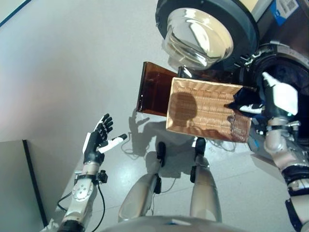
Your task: Pick up the clothes and place them into the washing machine
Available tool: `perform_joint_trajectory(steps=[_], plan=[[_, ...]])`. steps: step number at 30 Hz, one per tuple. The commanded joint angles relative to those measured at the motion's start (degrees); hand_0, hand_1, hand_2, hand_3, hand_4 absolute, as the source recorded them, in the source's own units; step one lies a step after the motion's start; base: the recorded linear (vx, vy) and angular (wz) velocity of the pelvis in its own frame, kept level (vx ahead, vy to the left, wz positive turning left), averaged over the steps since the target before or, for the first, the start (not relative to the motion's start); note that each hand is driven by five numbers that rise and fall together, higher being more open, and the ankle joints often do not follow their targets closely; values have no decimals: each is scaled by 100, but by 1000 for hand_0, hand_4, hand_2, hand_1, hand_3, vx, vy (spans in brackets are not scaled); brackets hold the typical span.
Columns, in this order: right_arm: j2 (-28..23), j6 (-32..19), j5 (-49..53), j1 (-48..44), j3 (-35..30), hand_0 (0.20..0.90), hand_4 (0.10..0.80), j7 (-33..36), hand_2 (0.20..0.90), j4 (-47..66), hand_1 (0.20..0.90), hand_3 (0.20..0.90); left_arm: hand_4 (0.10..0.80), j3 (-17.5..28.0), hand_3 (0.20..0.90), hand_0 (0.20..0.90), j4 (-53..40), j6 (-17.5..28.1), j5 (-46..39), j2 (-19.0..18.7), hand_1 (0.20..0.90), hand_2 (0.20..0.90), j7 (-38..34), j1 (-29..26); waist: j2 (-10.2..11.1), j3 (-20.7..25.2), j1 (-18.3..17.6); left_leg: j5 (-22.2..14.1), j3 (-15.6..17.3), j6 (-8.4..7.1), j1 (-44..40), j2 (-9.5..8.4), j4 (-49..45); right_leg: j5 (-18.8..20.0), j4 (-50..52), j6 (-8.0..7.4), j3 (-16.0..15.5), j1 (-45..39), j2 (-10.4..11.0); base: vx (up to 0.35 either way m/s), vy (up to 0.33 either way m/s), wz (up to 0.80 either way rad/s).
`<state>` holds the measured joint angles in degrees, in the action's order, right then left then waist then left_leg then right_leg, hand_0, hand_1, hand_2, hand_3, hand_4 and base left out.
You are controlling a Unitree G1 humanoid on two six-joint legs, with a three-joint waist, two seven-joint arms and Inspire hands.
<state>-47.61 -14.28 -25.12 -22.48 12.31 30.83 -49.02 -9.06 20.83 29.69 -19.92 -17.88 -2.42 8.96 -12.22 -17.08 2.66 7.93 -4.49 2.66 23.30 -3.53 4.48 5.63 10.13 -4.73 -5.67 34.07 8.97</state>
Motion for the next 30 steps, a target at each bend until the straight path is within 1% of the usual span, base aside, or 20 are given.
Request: perform_joint_trajectory(steps=[1, 2, 3, 4, 5, 6, 9, 11, 15, 23, 27, 30], plan=[[-166, 231, -218, -274, 286, 900, 800, 334, 900, -348, 900, 900, 800, 402, 900, 900, -233, 553, 68, -110, 900, 900, -74, 180, 112, 481, 148, -400, -5, -562, -14, 35, 52, -253, -293, 3, 14, -260, -114, 0, 0, 0], [-90, 323, -330, -385, 418, 900, 800, 407, 900, -647, 900, 900, 800, 389, 900, 900, -211, 555, 91, -88, 900, 900, -78, 163, 94, 479, 164, -396, -11, -560, -4, 32, 52, -257, -286, 8, 10, -253, -113, 0, 0, 0], [-90, 322, -329, -389, 422, 900, 800, 408, 900, -650, 900, 900, 800, 391, 900, 900, -211, 555, 91, -87, 900, 900, -78, 163, 93, 478, 161, -396, -12, -560, -4, 32, 52, -257, -286, 8, 9, -253, -113, 0, 0, 0], [4, 486, -563, -532, 611, 900, 800, 436, 900, -968, 900, 900, 800, 403, 900, 900, -211, 542, 118, -75, 900, 900, -82, 165, 55, 469, 195, -388, -25, -559, 7, 30, 52, -256, -275, 14, 13, -241, -112, 0, 0, 0], [9, 483, -563, -549, 626, 900, 800, 441, 900, -981, 900, 900, 800, 411, 900, 900, -212, 541, 119, -73, 900, 900, -82, 166, 55, 466, 188, -388, -26, -559, 7, 30, 52, -256, -275, 14, 12, -241, -111, 0, 0, 0], [98, 595, -701, -617, 730, 900, 800, 477, 900, -1219, 900, 900, 800, 438, 900, 900, -204, 526, 143, -53, 900, 900, -114, 169, 27, 459, 211, -378, -36, -560, 22, 27, 52, -254, -270, 20, 9, -229, -106, 0, 0, 0], [102, 702, -913, -672, 856, 900, 800, 470, 900, -1259, 900, 900, 800, 475, 900, 900, -197, 523, 159, -46, 900, 900, -122, 158, 12, 447, 228, -366, -29, -562, 48, 27, 52, -249, -254, 28, 19, -182, -112, -23, 5, 0], [115, 904, -1191, -845, 1105, 900, 800, 475, 900, -1681, 900, 900, 800, 473, 900, 900, -212, 493, 182, -28, 900, 900, -109, 127, -18, 437, 272, -350, -46, -564, 93, 12, 52, -228, -271, 29, 13, -143, -102, -38, 5, 1], [-34, 1120, -1389, -1193, 1303, 900, 800, 467, 900, -1951, 900, 900, 800, 488, 900, 900, -281, 462, 166, -77, 900, 900, -70, 118, -75, 382, 323, -310, -41, -572, 173, -1, 52, -192, -266, 40, 30, -55, -97, -43, 5, 0], [-432, 1346, -1757, -1685, 1736, 900, 800, 439, 900, -2199, 900, 900, 800, 487, 900, 900, -463, 425, 109, -208, 900, 900, 11, 164, -147, 292, 369, -224, -70, -602, 328, -8, 52, -160, -244, 65, 36, 96, -101, -21, -4, 2], [-644, 1428, -1859, -1814, 1791, 900, 800, 454, 900, -2188, 900, 900, 800, 501, 900, 900, -537, 403, 96, -261, 900, 900, 39, 208, -156, 233, 374, -190, -79, -628, 379, 8, 52, -162, -207, 72, 8, 144, -109, -21, -20, 6], [-689, 1479, -1940, -1831, 1836, 900, 800, 450, 900, -2198, 900, 900, 800, 506, 900, 900, -530, 394, 104, -283, 900, 900, 44, 240, -150, 215, 371, -180, -90, -636, 396, 15, 52, -172, -179, 77, 0, 163, -113, -7, -18, 3]])
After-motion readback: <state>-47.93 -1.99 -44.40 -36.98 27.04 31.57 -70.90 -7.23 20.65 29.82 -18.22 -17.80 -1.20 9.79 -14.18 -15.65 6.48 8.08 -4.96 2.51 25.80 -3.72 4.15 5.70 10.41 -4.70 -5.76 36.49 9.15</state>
